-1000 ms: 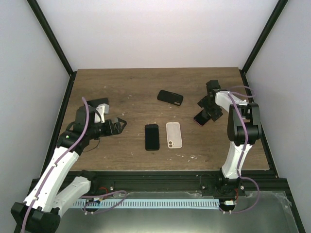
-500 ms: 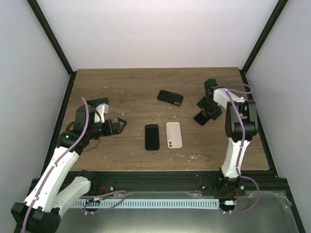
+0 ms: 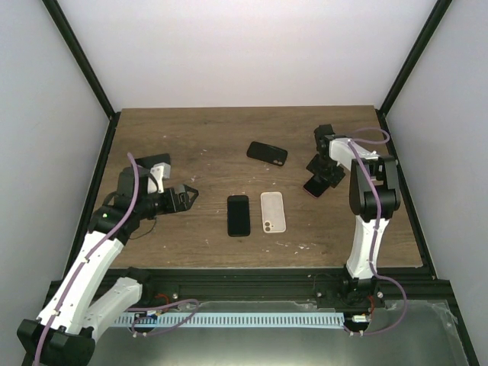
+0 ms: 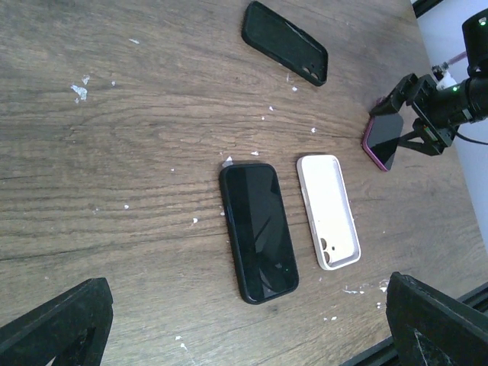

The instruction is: Put the phone into the phone case

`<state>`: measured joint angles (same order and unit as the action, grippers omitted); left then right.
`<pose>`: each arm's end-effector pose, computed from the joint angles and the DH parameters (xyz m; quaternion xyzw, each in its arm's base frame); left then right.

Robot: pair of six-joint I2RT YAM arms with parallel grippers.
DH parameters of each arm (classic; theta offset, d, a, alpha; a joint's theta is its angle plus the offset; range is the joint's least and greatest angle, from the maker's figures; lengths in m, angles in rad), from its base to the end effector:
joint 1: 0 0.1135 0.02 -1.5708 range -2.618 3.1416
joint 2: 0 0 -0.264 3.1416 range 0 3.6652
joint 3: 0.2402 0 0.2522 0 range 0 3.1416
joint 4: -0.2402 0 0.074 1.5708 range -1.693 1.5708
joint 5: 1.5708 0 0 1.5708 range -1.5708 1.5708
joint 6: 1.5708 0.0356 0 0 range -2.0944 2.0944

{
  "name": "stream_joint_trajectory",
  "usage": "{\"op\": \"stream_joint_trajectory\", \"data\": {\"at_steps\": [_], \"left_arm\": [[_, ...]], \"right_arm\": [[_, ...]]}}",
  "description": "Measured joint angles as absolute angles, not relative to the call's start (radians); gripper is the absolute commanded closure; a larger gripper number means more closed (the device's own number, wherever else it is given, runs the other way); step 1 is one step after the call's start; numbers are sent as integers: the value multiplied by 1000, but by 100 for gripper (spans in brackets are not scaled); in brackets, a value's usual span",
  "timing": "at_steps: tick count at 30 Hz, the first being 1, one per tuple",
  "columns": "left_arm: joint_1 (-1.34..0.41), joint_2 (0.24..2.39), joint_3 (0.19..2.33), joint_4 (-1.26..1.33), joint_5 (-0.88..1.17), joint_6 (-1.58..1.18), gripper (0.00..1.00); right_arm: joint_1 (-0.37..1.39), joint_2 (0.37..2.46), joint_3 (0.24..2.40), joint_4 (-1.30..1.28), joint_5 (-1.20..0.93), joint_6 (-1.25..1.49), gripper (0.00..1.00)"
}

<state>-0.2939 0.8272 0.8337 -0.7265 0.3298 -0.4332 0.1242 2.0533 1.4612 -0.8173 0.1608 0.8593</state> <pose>0.1563 -0.0594 0.2984 0.0051 0.9011 -0.2845 0.3273 0.3944 0.0435 0.1527 0.3631 0.9248 -0.0326 0.1086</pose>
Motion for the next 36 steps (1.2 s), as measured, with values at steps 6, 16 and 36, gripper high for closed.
{"op": "stream_joint_trajectory", "data": {"at_steps": [6, 16, 36], "left_arm": [[-294, 823, 834, -727, 330, -434, 1], [-292, 816, 834, -727, 329, -433, 0], [-292, 790, 831, -727, 324, -434, 0]], "right_arm": [[135, 1954, 1315, -699, 123, 735, 20], [211, 1786, 1091, -596, 33, 526, 22], [336, 1658, 1013, -633, 38, 435, 26]]}}
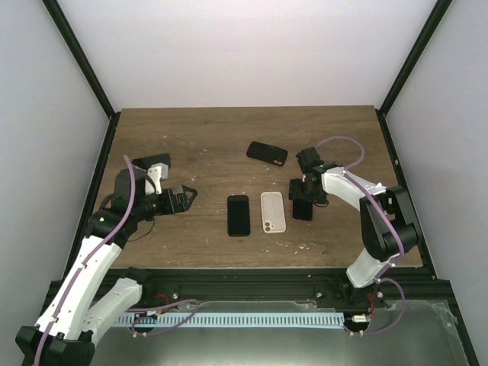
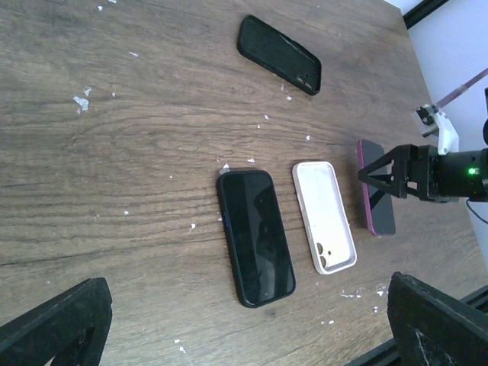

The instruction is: Put the phone into the phone case

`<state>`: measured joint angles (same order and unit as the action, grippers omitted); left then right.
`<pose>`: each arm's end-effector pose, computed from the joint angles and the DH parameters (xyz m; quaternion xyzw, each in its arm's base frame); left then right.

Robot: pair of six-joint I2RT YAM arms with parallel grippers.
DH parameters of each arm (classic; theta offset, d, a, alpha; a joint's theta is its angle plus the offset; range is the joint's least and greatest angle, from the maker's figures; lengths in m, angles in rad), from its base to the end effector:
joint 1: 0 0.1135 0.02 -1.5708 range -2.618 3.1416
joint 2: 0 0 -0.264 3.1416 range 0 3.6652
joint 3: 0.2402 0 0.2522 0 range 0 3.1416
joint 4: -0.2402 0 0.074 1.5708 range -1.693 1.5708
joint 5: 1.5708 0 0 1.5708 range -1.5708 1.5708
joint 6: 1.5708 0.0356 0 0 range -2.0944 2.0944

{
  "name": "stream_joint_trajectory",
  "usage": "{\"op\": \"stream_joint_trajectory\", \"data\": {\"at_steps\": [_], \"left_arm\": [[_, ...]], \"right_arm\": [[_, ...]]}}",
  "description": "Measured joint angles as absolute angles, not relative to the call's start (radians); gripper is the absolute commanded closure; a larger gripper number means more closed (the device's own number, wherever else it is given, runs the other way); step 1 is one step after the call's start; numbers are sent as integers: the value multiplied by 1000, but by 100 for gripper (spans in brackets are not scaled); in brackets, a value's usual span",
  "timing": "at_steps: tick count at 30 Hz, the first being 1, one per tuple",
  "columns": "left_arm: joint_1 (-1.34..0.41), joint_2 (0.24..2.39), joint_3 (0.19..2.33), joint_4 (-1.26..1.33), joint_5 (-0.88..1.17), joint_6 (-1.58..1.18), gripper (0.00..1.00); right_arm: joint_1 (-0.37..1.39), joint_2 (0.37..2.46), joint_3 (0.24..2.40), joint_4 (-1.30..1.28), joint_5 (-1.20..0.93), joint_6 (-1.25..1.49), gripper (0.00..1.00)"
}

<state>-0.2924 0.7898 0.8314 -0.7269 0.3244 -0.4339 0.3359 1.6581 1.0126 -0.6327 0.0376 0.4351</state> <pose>0.1498 -0.0569 0.3029 0.0060 0.8944 -0.2866 0.3434 0.2897 0.0997 0.1721 0.0518 0.9878 0.0376 0.1421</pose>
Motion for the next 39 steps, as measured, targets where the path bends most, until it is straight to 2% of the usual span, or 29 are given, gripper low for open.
{"op": "stream_joint_trajectory", "data": {"at_steps": [10, 21, 39], "left_arm": [[-292, 789, 831, -727, 320, -434, 0], [-292, 790, 830, -727, 318, -434, 0], [-292, 790, 830, -727, 318, -434, 0]], "right_arm": [[481, 1597, 1016, -617, -54, 442, 27], [615, 1634, 1017, -533, -86, 468, 27], [631, 1673, 1008, -464, -23, 514, 27]]}}
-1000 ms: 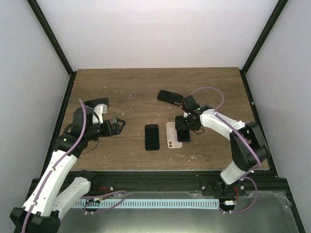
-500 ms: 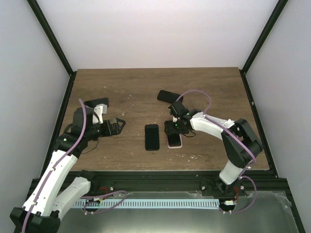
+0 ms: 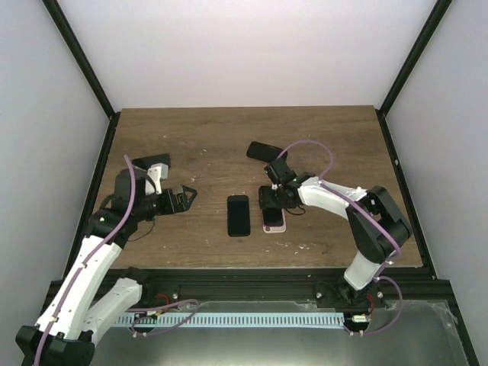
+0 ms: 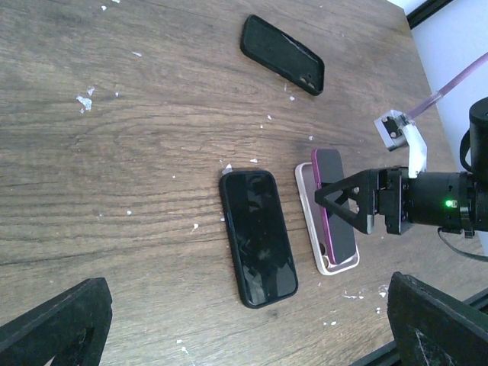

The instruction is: Put the phone into the phone case

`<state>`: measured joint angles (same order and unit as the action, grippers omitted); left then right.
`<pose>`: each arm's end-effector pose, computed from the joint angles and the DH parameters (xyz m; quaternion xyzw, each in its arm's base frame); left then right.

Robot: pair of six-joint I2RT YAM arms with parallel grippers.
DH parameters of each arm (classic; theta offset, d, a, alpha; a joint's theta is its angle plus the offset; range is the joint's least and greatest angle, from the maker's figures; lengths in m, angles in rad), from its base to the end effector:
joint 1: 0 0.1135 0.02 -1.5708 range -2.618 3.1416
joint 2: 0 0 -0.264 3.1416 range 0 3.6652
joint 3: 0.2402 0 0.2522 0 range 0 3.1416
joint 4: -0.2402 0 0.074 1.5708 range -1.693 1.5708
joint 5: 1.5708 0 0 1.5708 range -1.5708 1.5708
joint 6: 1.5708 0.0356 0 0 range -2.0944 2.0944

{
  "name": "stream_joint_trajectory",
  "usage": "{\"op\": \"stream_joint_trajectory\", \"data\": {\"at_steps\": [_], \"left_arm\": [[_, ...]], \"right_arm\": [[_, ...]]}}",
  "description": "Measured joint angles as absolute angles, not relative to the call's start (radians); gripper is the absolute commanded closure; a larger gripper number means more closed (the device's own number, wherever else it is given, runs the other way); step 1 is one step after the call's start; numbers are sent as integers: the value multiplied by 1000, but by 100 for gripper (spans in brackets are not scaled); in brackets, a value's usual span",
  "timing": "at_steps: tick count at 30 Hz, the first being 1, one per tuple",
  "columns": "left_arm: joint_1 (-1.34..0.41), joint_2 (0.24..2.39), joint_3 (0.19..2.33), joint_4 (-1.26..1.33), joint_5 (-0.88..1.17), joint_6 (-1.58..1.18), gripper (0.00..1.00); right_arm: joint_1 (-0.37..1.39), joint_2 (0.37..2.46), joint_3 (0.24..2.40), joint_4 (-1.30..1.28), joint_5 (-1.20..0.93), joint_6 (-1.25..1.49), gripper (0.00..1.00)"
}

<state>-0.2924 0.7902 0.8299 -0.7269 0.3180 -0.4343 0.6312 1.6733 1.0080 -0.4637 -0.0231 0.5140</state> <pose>0.1500 -0.0568 0.3023 0.0043 0.8951 -0.2838 0.3437 0.2608 0.1916 0.1730 -0.0597 0.9738 0.1282 0.1780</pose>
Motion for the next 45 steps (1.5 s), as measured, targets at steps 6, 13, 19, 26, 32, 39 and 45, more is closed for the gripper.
{"op": "stream_joint_trajectory", "data": {"at_steps": [6, 13, 19, 26, 32, 39, 45], "left_arm": [[-292, 789, 830, -727, 318, -434, 0], [-292, 789, 830, -727, 317, -434, 0], [-292, 789, 830, -727, 316, -434, 0], [-292, 797, 830, -727, 316, -434, 0], [-292, 807, 830, -727, 323, -433, 5], [-294, 860, 830, -726, 359, -436, 11], [-337, 898, 830, -699, 377, -456, 14]], "right_arm": [[632, 1674, 978, -454, -9, 534, 27], [639, 1669, 961, -430, 8, 544, 25], [658, 1668, 934, -402, 24, 566, 19], [674, 1659, 934, -419, 38, 589, 14], [677, 1635, 934, -459, 43, 611, 2], [665, 1590, 928, -456, 37, 619, 1], [589, 1532, 858, -378, -41, 618, 8]]}}
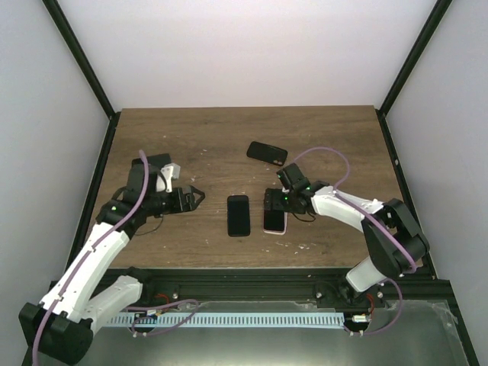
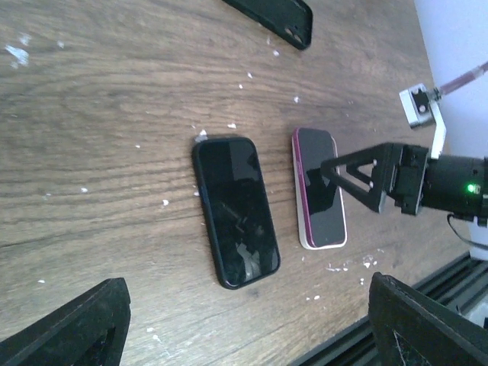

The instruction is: Put the phone into the phone case

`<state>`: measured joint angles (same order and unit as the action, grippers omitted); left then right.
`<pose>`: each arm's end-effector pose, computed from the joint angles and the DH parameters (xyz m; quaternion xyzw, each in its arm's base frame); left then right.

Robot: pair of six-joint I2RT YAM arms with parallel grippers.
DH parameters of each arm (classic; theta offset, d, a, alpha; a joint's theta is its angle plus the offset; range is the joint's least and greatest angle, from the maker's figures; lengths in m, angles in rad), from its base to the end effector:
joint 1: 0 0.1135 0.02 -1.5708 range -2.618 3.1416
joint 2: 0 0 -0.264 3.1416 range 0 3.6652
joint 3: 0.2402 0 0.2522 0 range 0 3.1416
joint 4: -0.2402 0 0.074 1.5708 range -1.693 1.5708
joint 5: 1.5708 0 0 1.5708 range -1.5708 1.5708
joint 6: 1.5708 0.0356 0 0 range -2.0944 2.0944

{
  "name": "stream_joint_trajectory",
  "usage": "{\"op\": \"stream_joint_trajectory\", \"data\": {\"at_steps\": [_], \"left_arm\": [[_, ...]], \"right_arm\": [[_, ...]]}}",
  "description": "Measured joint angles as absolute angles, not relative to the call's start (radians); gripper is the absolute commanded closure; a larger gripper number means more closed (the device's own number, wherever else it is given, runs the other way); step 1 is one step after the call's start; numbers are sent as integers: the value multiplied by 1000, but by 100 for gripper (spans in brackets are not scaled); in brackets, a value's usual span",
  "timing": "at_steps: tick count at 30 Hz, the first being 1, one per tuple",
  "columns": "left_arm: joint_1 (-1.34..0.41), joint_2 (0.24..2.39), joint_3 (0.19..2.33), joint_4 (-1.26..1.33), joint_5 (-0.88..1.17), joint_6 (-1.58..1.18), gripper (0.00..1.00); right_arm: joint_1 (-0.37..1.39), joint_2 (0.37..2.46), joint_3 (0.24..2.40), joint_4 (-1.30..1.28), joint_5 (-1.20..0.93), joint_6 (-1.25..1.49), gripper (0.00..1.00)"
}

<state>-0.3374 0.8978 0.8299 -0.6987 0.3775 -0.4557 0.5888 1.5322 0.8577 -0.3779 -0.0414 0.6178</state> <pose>0.1665 -0.0723 0.2889 0.0199 0.9067 -0.3077 0.2879 0.2428 0.1639 0.1760 0.0087 0.9664 0.1619 0.1997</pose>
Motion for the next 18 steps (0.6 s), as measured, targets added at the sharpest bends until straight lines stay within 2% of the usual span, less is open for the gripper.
{"op": "stream_joint_trajectory", "data": {"at_steps": [6, 14, 18], "left_arm": [[-407, 992, 841, -674, 379, -481, 16], [-420, 1042, 855, -630, 377, -530, 19], [-422, 1072, 855, -612, 377, -554, 22]], "right_arm": [[531, 1529, 821, -347, -56, 610, 3], [489, 1587, 815, -255, -122, 588, 6], [487, 1598, 800, -204, -154, 569, 11]]}}
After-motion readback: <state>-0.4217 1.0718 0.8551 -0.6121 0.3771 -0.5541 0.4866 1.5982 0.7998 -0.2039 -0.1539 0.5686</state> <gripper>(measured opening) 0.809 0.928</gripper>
